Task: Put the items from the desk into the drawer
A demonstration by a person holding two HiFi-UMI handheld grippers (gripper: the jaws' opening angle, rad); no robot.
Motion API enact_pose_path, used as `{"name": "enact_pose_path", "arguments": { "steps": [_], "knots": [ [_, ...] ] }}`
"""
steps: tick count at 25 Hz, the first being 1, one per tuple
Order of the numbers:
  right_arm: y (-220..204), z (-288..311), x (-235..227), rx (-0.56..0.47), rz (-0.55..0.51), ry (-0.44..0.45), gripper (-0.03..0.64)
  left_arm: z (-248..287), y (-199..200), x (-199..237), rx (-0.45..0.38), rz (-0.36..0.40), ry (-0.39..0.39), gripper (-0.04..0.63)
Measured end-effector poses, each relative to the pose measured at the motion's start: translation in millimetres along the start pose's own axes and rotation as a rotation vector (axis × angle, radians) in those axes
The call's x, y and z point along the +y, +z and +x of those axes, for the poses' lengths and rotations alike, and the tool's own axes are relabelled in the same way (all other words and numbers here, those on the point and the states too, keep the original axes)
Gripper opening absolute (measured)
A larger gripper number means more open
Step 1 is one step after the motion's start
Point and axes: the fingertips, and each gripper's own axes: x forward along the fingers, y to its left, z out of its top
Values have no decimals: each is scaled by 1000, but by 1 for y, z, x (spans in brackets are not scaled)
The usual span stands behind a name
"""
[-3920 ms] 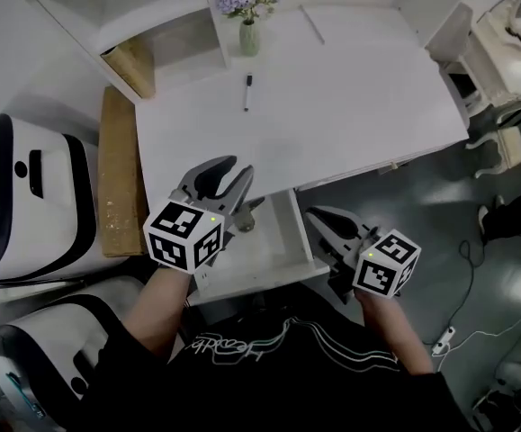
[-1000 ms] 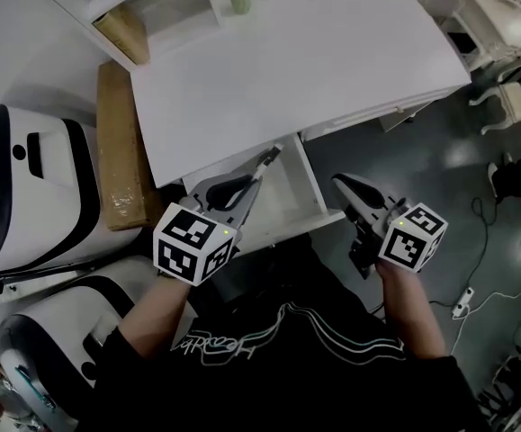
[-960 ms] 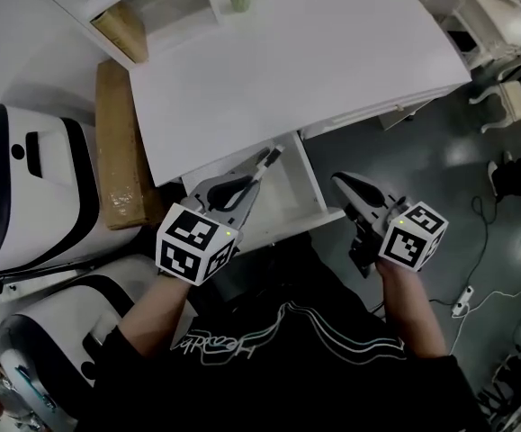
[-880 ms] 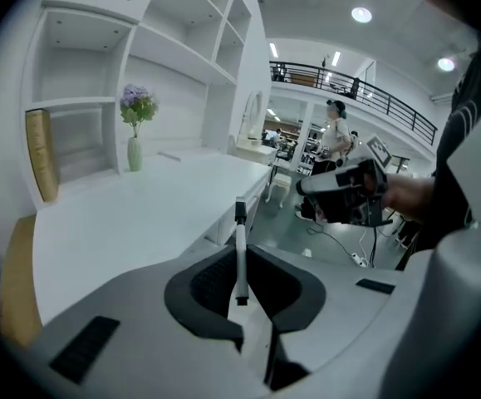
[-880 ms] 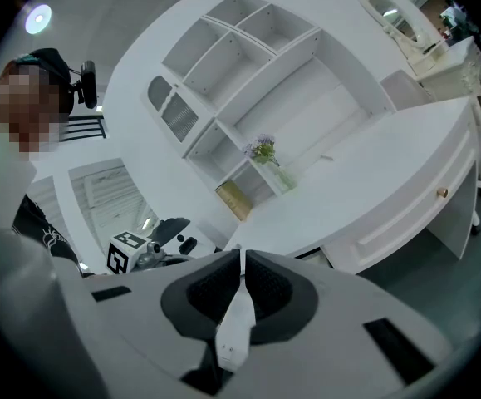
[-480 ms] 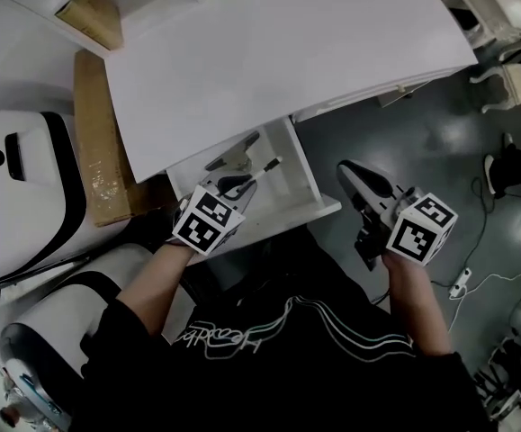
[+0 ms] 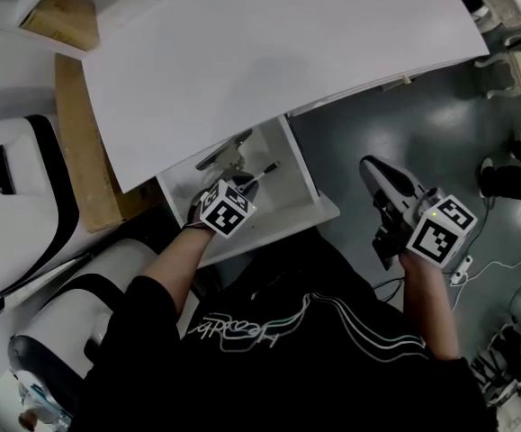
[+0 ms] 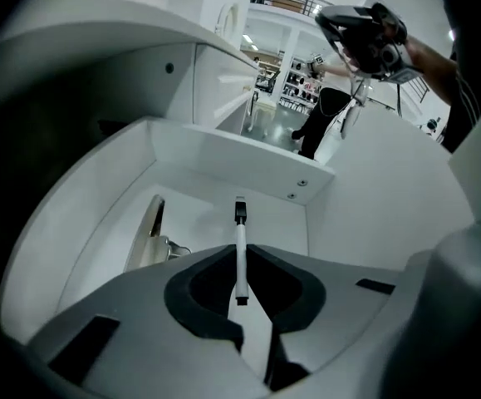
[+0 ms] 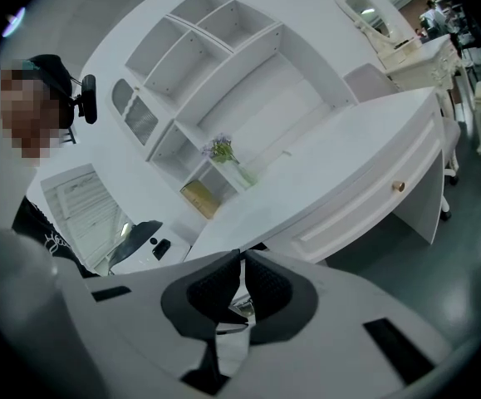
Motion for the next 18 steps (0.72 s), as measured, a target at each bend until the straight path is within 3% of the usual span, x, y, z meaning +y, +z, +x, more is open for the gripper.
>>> {"name": "enact_pose_path", "arguments": {
  "steps": [9,12,18],
  "knots": [
    [0,-3,-22,16,24,-22,49,29,-15,1,71,57,-1,55],
    [-2,-2,-18,20,20,-16,49,30,-18,0,86,46,-18,137],
    [-4,-9,9,19,-26,7,49,-5,-8,-13,22,73,-25,187]
  ]
}}
